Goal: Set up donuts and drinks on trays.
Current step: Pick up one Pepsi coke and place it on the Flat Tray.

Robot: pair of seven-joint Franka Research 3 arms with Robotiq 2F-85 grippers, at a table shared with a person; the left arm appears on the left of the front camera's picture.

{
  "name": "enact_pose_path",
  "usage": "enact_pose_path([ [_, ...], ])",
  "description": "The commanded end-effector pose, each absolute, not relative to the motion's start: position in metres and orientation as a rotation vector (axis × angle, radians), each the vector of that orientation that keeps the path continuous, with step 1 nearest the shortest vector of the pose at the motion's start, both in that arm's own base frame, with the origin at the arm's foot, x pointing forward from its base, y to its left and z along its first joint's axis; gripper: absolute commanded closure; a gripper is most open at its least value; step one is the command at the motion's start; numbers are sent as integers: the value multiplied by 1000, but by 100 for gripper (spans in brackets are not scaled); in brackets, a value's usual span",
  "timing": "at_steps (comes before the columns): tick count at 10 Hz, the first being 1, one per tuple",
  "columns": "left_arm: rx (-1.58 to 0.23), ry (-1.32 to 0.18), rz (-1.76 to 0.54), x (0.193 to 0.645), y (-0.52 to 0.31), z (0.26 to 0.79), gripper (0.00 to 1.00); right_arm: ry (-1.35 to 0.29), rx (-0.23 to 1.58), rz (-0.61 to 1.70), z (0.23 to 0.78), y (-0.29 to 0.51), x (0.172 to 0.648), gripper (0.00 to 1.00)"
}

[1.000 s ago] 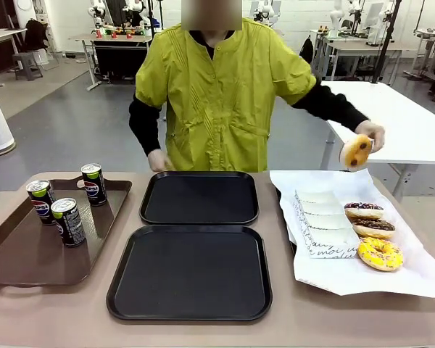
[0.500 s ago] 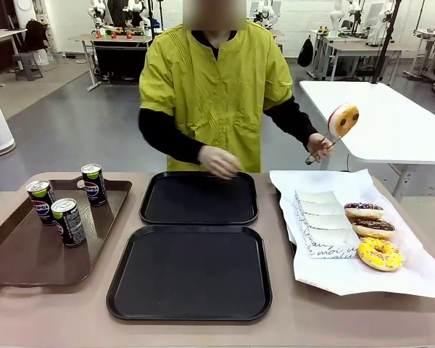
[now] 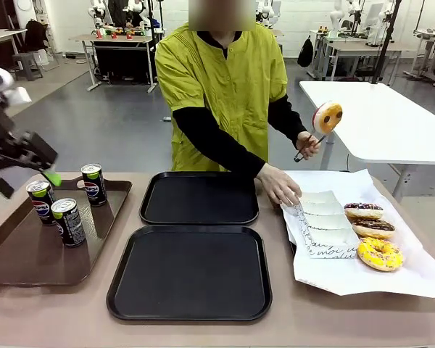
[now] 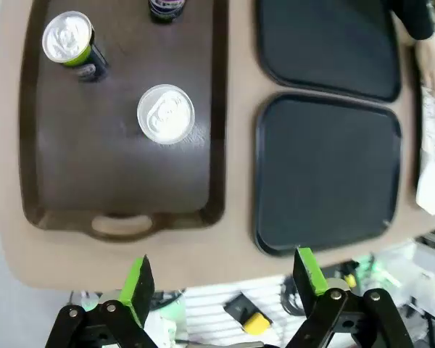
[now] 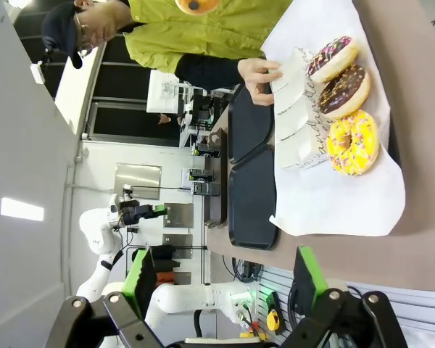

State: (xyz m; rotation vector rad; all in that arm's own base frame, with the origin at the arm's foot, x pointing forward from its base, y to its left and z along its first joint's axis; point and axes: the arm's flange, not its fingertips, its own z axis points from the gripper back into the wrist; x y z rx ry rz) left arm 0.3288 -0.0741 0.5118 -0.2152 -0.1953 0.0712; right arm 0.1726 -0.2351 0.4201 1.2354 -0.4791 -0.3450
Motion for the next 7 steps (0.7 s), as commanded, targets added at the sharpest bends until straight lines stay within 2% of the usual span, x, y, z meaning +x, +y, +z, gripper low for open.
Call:
enact_pose_path([
  [1,-93,-210,117,356,-79,486,0,-486,1243,-340,420,-235,172,0],
  [3,-34,-237,84,370,-85,478,0,-486,1243,-340,420,-235,172,0],
  [4,-193,-249,105,357,-79,477,0,-486,1243,-340,420,-235,172,0],
  [5,-68,-225,65,363,-83,474,0,-486,1243,-340,420,-235,172,0],
  [7,-68,-225,65,363,-83,474,0,-486,1243,-340,420,-235,172,0],
])
